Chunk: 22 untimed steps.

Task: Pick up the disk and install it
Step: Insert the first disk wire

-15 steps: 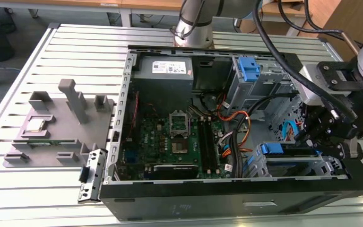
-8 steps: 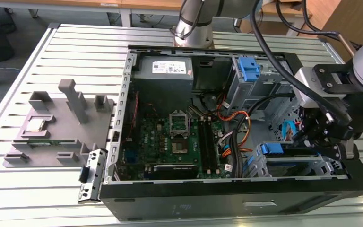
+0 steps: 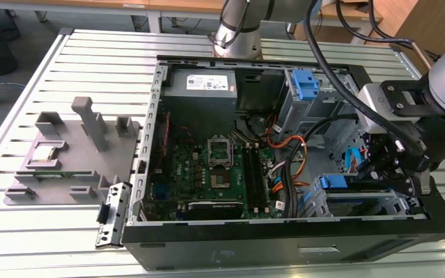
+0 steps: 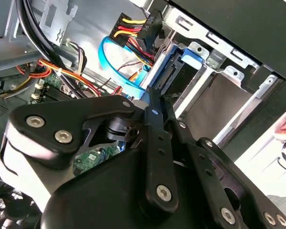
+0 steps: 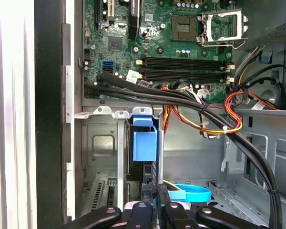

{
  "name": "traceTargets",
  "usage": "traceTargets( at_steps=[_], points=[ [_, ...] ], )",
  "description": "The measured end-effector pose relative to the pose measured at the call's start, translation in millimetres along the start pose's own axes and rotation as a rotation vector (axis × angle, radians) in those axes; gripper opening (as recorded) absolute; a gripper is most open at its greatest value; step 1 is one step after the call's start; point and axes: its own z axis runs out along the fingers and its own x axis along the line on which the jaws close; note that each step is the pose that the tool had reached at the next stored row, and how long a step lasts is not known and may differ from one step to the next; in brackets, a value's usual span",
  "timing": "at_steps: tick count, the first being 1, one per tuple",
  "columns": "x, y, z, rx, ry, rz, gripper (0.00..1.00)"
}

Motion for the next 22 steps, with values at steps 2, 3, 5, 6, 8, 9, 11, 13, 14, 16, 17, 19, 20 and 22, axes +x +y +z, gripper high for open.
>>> traceTargets(
  at_steps=[2,3,5,6,8,9,11,13,14,16,17,19,20,22],
  points=[
    [0.1,0.1,1.0,0.0027,0.0001,0.0,0.16],
    [0.2,0.1,1.3,0.0034,0.0002,-0.001,0.16],
    [0.2,0.3,1.5,0.0038,0.0003,-0.001,0.16],
    [0.2,0.3,1.9,0.0039,-0.0001,-0.001,0.16],
    [0.4,0.5,2.8,0.0044,-0.0005,-0.001,0.16],
    [0.4,0.6,3.1,0.0044,-0.0005,-0.001,0.16],
    [0.4,0.6,3.1,0.0044,-0.0003,-0.001,0.16],
    [0.4,0.6,3.2,0.0045,-0.0004,-0.001,0.16],
    [0.5,0.7,3.8,0.0044,-0.0007,-0.001,0.16],
    [0.6,0.7,4.7,0.0046,-0.0006,-0.001,0.16],
    [0.6,0.7,4.8,0.0046,-0.0002,-0.001,0.16],
    [0.6,0.7,4.8,0.0046,-0.0002,-0.001,0.16],
    [0.6,0.7,4.8,0.0047,-0.0001,-0.001,0.16],
    [0.7,0.8,5.9,0.0047,-0.0006,-0.001,0.16]
  ],
)
